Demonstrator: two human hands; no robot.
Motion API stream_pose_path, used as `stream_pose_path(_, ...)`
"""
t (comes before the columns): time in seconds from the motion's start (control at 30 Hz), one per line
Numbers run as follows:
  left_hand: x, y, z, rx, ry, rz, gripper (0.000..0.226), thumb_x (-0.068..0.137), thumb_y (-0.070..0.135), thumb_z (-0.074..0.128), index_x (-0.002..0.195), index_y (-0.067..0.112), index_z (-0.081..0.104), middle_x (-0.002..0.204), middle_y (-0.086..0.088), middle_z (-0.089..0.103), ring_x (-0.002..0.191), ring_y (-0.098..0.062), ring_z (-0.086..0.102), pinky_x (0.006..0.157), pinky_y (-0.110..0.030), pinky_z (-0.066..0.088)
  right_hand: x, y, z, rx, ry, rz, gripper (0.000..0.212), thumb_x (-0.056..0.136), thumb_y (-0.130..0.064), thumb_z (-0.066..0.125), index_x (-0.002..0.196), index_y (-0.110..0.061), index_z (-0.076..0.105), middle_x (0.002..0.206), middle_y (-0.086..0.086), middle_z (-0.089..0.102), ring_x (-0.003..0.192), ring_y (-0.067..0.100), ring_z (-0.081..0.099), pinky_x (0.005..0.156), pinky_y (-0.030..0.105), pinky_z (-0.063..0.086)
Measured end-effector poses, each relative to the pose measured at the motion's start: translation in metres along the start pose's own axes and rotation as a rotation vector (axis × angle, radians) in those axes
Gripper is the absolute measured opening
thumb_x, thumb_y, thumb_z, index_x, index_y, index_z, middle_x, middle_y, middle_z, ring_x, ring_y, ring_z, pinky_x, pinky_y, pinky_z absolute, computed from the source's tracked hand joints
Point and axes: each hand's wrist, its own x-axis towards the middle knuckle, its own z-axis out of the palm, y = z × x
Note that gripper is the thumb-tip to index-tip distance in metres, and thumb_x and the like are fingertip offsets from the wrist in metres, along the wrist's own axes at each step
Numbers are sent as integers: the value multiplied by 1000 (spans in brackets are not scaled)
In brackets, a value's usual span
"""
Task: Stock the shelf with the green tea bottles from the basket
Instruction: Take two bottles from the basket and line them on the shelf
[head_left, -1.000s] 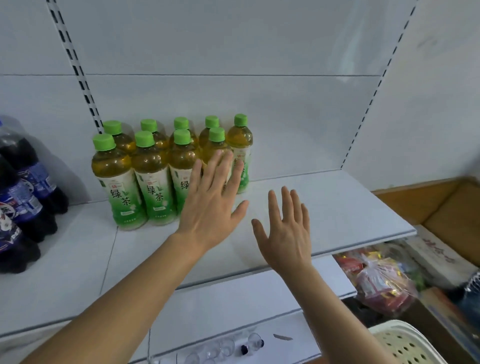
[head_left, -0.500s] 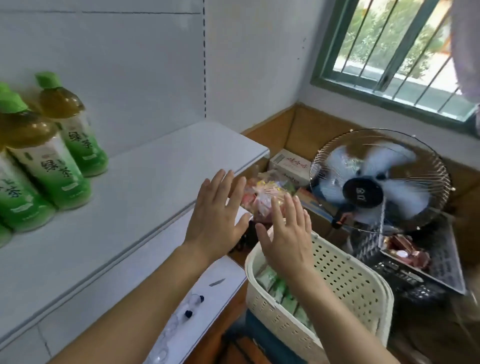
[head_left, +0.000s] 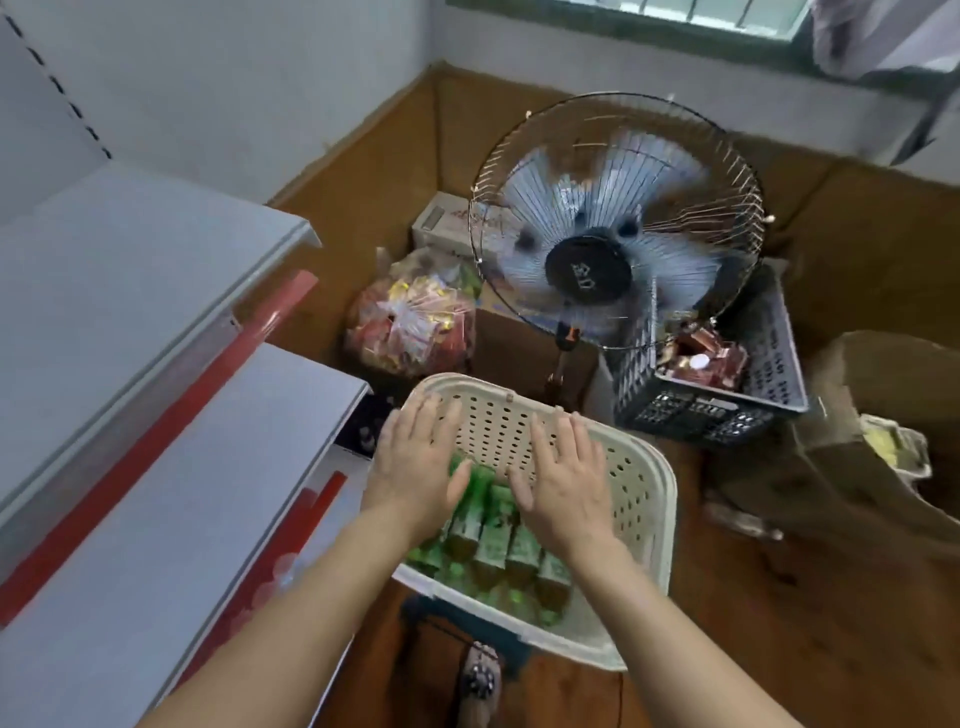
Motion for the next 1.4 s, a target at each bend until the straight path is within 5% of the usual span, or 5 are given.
stream_pose_path(0.2, 14, -8, 64, -56, -239, -146, 81, 109, 59, 39, 174, 24, 4, 182, -11, 10, 168, -30, 6, 136, -50, 5, -1, 24, 60, 2, -258, 47, 79, 109, -66, 26, 175, -27, 3, 183, 16, 0, 169, 37, -3, 136, 57, 4)
stream_pose_path(0.67, 49, -35, 191, -16, -705, -231, 100, 104, 69, 46, 171, 29, -15, 180, -19, -6, 165, -47, 2, 129, -62, 24, -2, 38, 197, 0, -569, 153, 88, 107, -72, 26, 173, -28, -12, 182, 14, -9, 169, 36, -9, 136, 59, 4)
stream_pose_path(1.0, 48, -47, 258, -42, -859, -363, 111, 103, 14, 66, 169, 29, -22, 179, -22, -13, 162, -51, 19, 126, -62, 36, -5, 40, 256, -160, -712, 34, 104, 103, -81, 27, 168, -22, -28, 181, 15, -16, 168, 38, -12, 135, 59, 4)
stream_pose_path(1.2, 59, -55, 266, 8, -802, -451, 106, 100, -3, 56, 170, 20, -20, 173, -23, 28, 139, -47, 56, 114, -56, 51, -10, 45, 280, -264, -795, -74, 122, 93, -91, 33, 161, -20, -41, 176, 25, -23, 166, 46, -14, 134, 63, 2)
stream_pose_path(1.4, 60, -69, 284, -38, -824, -517, 106, 102, 17, 67, 171, 21, -14, 168, -23, 35, 147, -45, 48, 116, -54, 45, -23, 39, 303, -344, -782, -100, 123, 102, -70, 57, 158, -28, -44, 160, 42, -43, 158, 59, -26, 131, 68, -2)
